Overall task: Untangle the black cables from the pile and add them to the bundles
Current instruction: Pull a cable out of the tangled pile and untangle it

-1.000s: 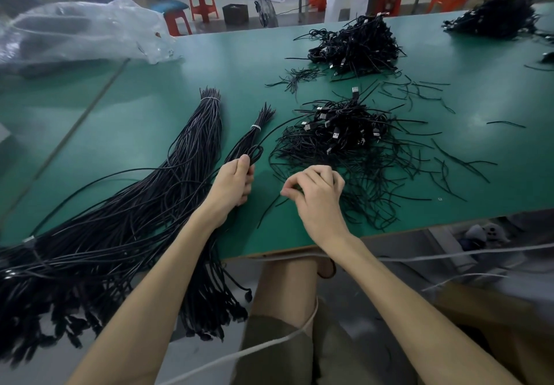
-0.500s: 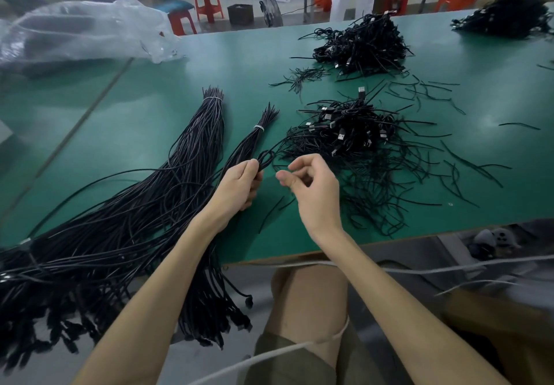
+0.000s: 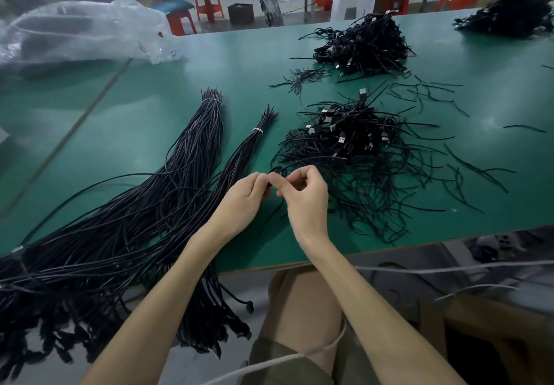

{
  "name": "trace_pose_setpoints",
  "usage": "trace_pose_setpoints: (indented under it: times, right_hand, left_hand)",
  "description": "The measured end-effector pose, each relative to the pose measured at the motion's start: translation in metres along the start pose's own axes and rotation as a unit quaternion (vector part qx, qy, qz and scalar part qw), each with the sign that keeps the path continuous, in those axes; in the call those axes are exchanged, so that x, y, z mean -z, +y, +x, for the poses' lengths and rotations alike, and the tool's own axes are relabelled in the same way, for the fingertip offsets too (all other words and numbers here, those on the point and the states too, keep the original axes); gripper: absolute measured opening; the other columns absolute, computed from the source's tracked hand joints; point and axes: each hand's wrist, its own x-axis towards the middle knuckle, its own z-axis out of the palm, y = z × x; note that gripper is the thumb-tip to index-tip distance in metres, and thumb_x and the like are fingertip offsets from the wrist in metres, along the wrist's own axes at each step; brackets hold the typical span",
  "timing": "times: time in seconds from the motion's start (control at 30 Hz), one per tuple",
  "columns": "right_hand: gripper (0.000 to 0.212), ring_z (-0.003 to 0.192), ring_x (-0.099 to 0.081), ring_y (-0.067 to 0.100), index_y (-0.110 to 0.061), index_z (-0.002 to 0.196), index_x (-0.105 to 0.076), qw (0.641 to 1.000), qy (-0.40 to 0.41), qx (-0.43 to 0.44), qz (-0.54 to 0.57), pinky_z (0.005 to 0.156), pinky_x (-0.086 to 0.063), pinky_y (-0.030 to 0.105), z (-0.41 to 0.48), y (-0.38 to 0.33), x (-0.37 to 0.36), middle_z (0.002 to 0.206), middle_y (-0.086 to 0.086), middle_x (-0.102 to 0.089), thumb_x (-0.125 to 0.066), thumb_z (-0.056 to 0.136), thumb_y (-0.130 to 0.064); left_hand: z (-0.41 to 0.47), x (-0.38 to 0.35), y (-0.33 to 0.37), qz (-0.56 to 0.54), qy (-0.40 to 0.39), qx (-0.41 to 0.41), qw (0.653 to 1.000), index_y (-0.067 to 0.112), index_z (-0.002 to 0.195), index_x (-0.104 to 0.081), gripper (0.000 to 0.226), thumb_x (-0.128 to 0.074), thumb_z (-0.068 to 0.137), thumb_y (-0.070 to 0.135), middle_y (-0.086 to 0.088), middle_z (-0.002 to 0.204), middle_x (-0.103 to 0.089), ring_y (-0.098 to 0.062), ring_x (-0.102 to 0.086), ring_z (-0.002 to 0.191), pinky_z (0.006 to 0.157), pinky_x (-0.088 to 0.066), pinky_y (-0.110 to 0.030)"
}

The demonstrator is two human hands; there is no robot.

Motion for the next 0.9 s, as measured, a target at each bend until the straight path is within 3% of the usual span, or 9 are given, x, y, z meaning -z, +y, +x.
trace_pose_setpoints:
  times: [0.27, 0.4, 0.57, 0.7, 0.83, 0.9]
  right_hand:
    - [0.044, 0.062, -0.058, 0.009, -0.012, 0.083, -0.058, 0.999, -0.024, -0.01, 0.019, 0.069, -0.049, 0.03, 0.0, 0.001, -0.001, 0.066, -0.003, -0.066, -0.087, 0.078, -0.045]
    - [0.045, 0.061, -0.057, 0.008, -0.013, 0.082, -0.058, 0.999, -0.038, -0.019, 0.028, 0.067, -0.048, 0.028, 0.0, 0.003, -0.001, 0.064, -0.004, -0.065, -0.087, 0.077, -0.046]
    - [0.039, 0.062, -0.059, 0.007, -0.014, 0.083, -0.056, 0.998, -0.051, -0.029, 0.025, 0.065, -0.047, 0.02, 0.002, 0.004, -0.001, 0.062, -0.006, -0.066, -0.087, 0.079, -0.038]
    - [0.033, 0.071, -0.065, 0.015, -0.014, 0.09, -0.057, 0.997, -0.072, -0.01, 0.027, 0.074, -0.056, 0.032, 0.002, 0.006, -0.002, 0.072, -0.007, -0.066, -0.085, 0.083, -0.031]
    - [0.013, 0.077, -0.069, 0.019, -0.014, 0.097, -0.066, 0.995, -0.095, 0.017, 0.025, 0.079, -0.058, 0.034, 0.004, 0.009, -0.004, 0.086, 0.0, -0.071, -0.077, 0.092, -0.021]
    - [0.006, 0.078, -0.069, 0.02, -0.015, 0.096, -0.07, 0.994, -0.104, 0.022, 0.025, 0.08, -0.058, 0.035, 0.005, 0.011, -0.004, 0.086, 0.002, -0.073, -0.074, 0.094, -0.018]
  left_hand:
    - [-0.002, 0.001, -0.004, 0.003, -0.012, -0.043, 0.999, 0.028, 0.078, -0.055, 0.049, -0.026, 0.111, 0.048, 0.016, 0.061, -0.047, -0.005, -0.038, 0.055, 0.056, -0.033, -0.026]
    - [-0.003, 0.003, -0.002, -0.004, -0.009, -0.056, 0.998, 0.024, 0.077, -0.056, 0.051, -0.028, 0.11, 0.05, 0.014, 0.061, -0.048, -0.003, -0.038, 0.054, 0.053, -0.031, -0.021]
    - [-0.001, 0.005, -0.002, -0.014, -0.007, -0.055, 0.998, 0.006, 0.076, -0.057, 0.053, -0.038, 0.111, 0.042, 0.008, 0.059, -0.042, -0.011, -0.034, 0.054, 0.055, -0.028, -0.034]
    - [0.0, 0.007, 0.0, -0.07, 0.036, -0.003, 0.997, -0.003, 0.074, -0.046, 0.054, -0.039, 0.112, 0.035, 0.006, 0.058, -0.036, -0.013, -0.03, 0.053, 0.051, -0.025, -0.031]
    - [0.001, 0.008, 0.001, -0.154, 0.071, 0.06, 0.984, 0.014, 0.068, -0.042, 0.048, -0.038, 0.111, 0.034, 0.01, 0.052, -0.034, -0.008, -0.026, 0.045, 0.042, -0.023, -0.02]
    - [0.001, 0.009, 0.002, -0.173, 0.074, 0.078, 0.979, 0.012, 0.072, -0.045, 0.046, -0.037, 0.111, 0.036, 0.011, 0.051, -0.033, -0.008, -0.025, 0.044, 0.04, -0.022, -0.02]
